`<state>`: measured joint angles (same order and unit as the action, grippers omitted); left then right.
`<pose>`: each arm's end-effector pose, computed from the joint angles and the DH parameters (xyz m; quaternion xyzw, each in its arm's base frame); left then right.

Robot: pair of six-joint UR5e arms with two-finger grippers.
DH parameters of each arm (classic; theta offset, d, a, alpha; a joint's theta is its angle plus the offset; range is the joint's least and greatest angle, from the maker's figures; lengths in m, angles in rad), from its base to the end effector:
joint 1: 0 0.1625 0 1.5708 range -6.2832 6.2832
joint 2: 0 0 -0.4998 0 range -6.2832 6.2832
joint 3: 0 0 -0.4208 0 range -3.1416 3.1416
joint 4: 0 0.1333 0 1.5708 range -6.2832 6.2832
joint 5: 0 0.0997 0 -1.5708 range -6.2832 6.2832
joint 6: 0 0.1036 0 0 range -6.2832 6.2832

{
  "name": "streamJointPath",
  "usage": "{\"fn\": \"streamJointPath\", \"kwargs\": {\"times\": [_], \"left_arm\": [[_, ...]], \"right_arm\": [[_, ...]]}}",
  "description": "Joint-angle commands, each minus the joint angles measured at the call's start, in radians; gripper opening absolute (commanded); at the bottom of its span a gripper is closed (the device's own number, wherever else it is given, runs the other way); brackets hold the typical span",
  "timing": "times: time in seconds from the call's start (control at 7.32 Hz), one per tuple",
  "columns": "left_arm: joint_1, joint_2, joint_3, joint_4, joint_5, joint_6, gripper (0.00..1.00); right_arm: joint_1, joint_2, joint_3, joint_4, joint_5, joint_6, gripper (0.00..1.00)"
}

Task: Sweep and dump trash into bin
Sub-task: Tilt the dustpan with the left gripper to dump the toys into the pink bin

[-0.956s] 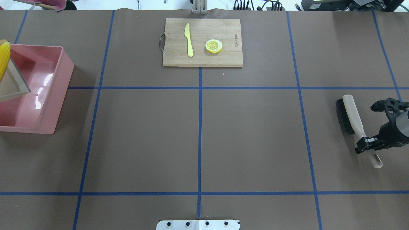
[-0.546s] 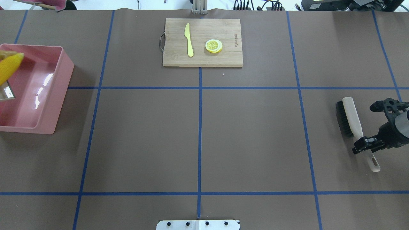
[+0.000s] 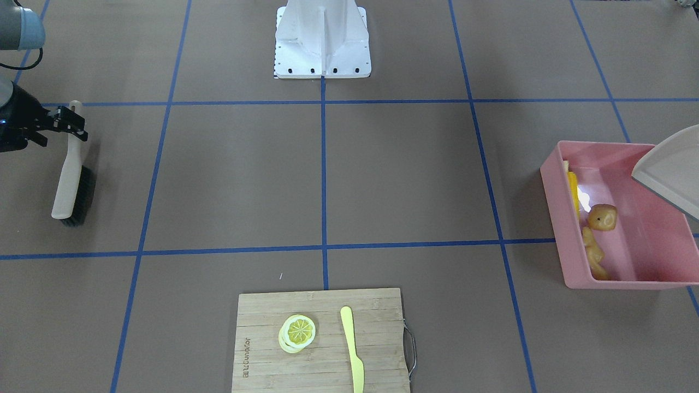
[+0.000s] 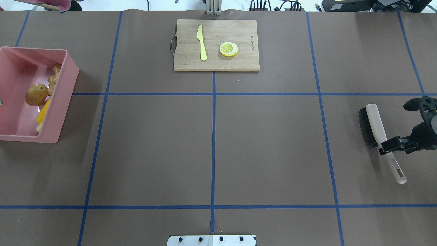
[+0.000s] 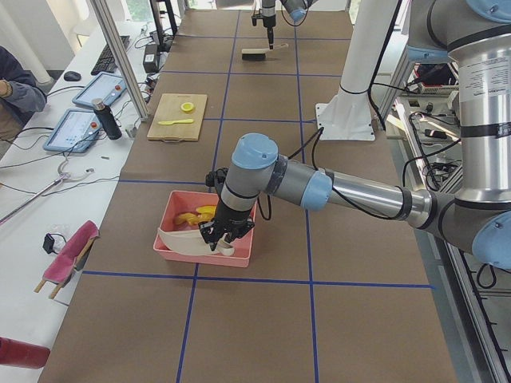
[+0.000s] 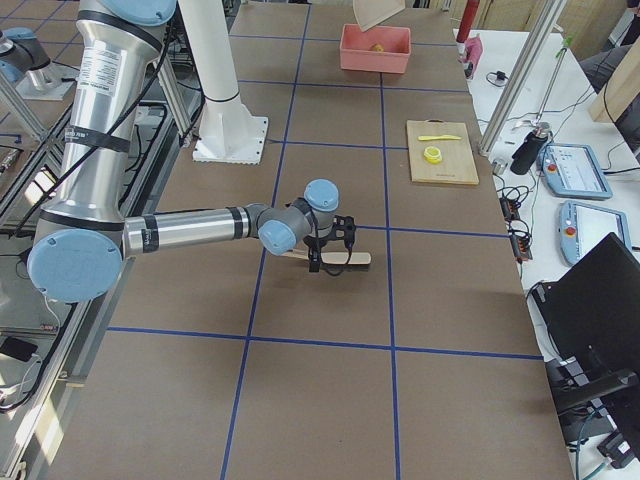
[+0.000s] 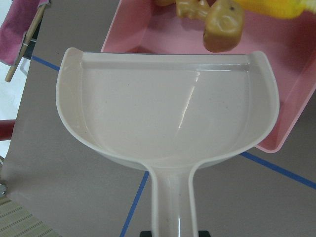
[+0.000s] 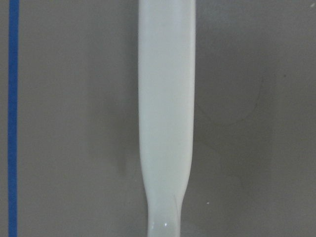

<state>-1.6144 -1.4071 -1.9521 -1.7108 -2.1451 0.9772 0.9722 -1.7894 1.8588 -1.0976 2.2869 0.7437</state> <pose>-0.0967 -0.4495 0.6113 0.2850 0.1599 0.4697 0.8201 -0.1924 -0.3979 0.6367 -0.0134 -0.4205 -0.0283 0.9068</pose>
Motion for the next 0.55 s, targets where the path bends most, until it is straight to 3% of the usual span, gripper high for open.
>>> {"fn": "streamJointPath", "kwargs": {"times": [0.0, 0.27, 0.41], "left_arm": [[0.001, -0.024, 0.008, 0.017, -0.019, 0.003, 0.0], [0.002, -0.091, 0.012, 0.036, -0.248, -0.099, 0.0], [0.017, -0.136, 0.012, 0.034, -0.318, -0.191, 0.0]], "right_arm": [[0.156, 0.097, 0.008, -0.095, 0.011, -0.018, 1.0], [0.317, 0.18, 0.002, -0.238, -0.003, -0.216, 1.0], [0.363, 0.192, -0.019, -0.298, -0.032, -0.345, 1.0]]}}
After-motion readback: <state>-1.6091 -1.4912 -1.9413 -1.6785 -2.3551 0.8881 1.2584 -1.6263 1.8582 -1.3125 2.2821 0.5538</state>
